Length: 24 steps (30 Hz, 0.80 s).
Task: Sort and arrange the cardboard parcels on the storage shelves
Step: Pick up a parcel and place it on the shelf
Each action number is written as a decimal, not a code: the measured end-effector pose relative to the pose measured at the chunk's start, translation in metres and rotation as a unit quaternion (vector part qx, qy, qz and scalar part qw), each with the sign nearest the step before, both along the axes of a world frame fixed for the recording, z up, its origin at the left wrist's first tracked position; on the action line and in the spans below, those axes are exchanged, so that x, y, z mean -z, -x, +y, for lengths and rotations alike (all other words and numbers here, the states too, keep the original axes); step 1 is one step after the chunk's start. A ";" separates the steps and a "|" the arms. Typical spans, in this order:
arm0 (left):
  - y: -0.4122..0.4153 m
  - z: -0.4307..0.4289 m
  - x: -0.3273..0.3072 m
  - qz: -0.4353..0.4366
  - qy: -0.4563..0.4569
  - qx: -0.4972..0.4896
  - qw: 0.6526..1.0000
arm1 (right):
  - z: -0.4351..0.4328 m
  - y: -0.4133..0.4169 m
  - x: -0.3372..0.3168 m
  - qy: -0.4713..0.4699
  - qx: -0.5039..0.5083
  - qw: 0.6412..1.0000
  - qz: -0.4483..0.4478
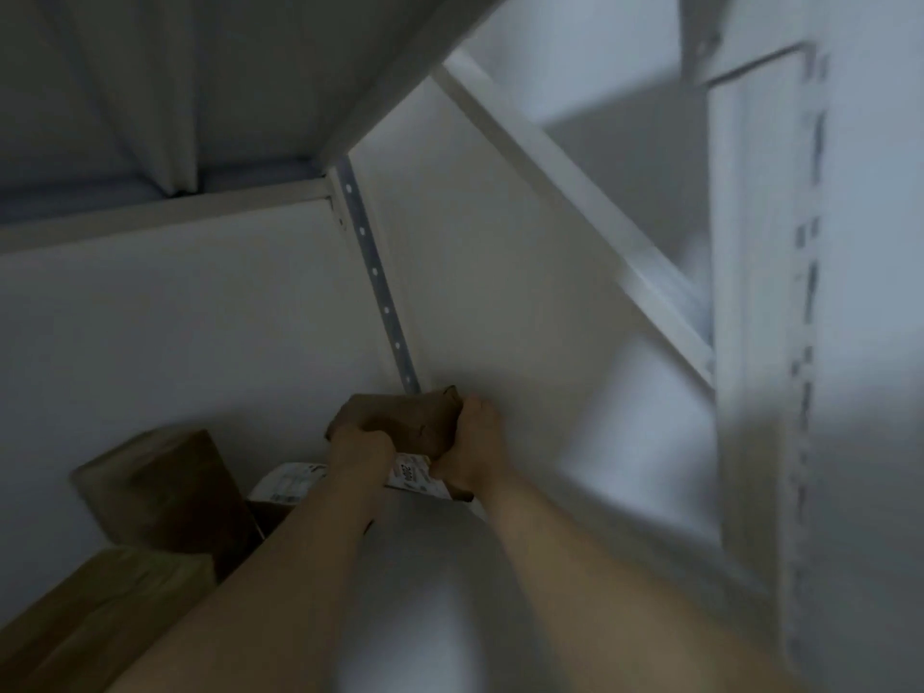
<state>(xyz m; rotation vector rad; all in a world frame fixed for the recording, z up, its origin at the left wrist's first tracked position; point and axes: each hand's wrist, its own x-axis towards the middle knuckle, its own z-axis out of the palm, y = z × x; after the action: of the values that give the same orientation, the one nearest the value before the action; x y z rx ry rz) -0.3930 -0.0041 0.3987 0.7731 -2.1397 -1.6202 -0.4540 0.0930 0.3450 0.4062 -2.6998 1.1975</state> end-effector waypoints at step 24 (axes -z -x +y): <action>-0.268 0.032 -0.022 -0.048 -0.272 0.082 0.958 | 0.071 -0.324 -0.007 -0.095 -0.019 0.965 0.243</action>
<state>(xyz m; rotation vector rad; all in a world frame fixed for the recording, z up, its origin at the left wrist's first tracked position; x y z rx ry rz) -0.1246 0.0275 0.4207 0.8554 -1.8679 -2.3530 -0.1301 0.1640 0.3518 0.6800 -2.3830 0.7225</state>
